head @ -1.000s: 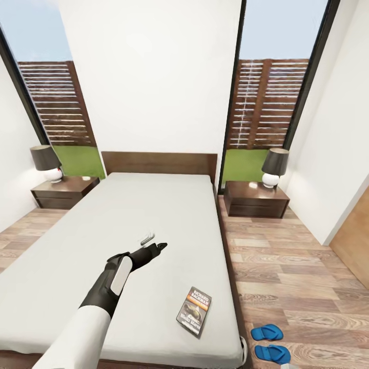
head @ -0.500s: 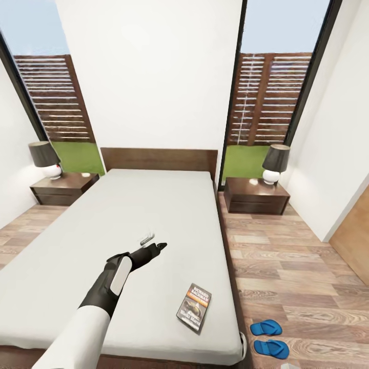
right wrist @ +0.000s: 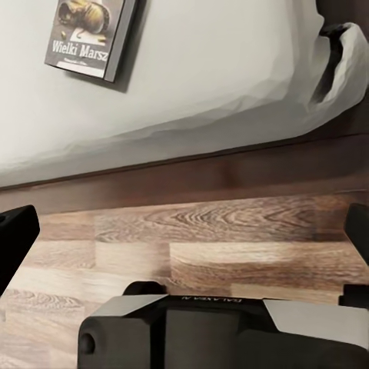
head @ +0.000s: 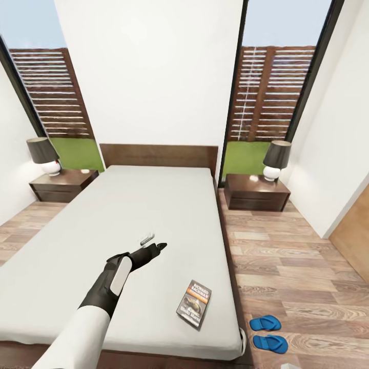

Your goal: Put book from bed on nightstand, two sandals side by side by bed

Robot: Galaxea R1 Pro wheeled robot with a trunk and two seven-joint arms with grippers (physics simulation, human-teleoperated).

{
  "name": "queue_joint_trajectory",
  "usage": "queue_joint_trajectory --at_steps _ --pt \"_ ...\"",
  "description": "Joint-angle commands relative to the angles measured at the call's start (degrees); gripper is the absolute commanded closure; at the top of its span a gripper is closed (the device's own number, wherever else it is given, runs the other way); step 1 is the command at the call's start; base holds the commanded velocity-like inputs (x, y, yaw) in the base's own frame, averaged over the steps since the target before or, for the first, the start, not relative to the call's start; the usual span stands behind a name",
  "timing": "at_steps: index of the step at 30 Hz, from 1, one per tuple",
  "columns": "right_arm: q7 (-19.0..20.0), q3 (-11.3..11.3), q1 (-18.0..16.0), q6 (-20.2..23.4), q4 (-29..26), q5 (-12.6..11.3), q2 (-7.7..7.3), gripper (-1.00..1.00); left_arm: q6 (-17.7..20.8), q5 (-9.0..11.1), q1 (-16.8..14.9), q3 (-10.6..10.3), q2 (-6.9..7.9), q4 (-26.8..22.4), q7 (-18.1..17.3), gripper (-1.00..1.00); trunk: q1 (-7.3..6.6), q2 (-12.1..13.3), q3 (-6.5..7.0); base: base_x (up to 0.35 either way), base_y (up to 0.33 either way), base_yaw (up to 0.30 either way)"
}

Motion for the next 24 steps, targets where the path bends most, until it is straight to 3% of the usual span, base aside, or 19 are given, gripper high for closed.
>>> queue_joint_trajectory --at_steps 1,24 --pt "0.27 -0.49 -0.06 -0.09 0.00 0.60 0.02 -1.00 0.44 0.11 -0.05 0.32 -0.08 -0.04 -0.22 -1.00 0.03 -0.13 -0.21 0.000 0.000 0.000" --pt "-0.10 -0.49 -0.06 -0.17 0.00 0.60 0.02 -1.00 0.25 0.21 0.03 0.55 0.01 -0.04 -0.31 -1.00 0.03 -0.13 -2.23 0.004 -0.006 0.000"
